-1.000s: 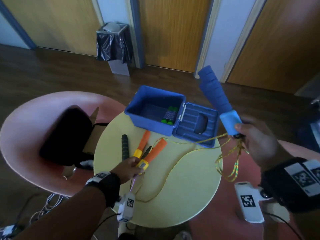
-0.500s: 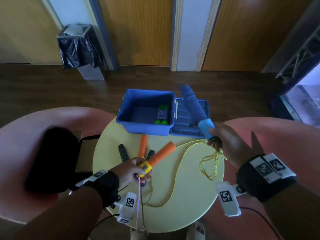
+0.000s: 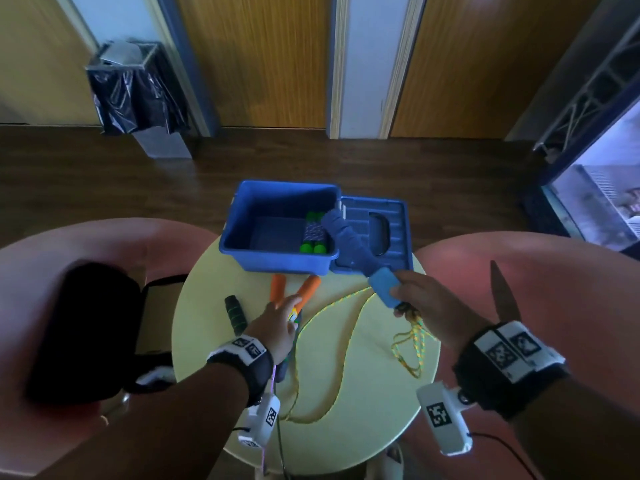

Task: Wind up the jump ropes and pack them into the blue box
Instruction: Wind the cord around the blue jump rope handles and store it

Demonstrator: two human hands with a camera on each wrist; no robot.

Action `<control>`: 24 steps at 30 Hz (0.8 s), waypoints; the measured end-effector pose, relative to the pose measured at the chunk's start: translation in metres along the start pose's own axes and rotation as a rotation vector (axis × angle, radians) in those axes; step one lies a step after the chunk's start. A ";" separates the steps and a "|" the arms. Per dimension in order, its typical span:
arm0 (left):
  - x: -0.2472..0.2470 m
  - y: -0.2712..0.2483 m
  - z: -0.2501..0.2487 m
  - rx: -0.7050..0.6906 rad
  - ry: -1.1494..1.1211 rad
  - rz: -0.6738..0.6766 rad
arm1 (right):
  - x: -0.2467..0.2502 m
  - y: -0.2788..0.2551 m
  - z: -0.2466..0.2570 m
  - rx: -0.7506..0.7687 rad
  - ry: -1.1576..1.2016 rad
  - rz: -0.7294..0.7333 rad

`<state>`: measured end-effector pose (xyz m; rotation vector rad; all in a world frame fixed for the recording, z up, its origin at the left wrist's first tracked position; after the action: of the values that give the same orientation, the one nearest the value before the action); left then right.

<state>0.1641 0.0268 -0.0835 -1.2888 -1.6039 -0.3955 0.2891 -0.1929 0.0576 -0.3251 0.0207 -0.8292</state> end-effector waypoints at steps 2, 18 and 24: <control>-0.004 0.003 -0.006 -0.047 0.115 0.049 | -0.005 0.007 -0.010 0.001 -0.071 -0.002; -0.047 -0.003 -0.050 -0.038 0.700 0.199 | -0.010 0.015 -0.006 0.050 -0.142 0.047; -0.057 0.002 -0.060 -0.215 0.698 0.169 | -0.007 0.010 -0.002 0.054 -0.077 0.042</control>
<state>0.1910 -0.0483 -0.1050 -1.2442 -0.8766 -0.8237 0.2915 -0.1824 0.0517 -0.3050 -0.0662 -0.7742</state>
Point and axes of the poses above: each hand's wrist, its own y-axis towards the middle knuckle, its own x-axis out of the back of the hand, z = x × y, the point moved 5 cm from there along y, towards the middle knuckle, and after that the axes turned 1 degree about -z, right-handed, at the moved point
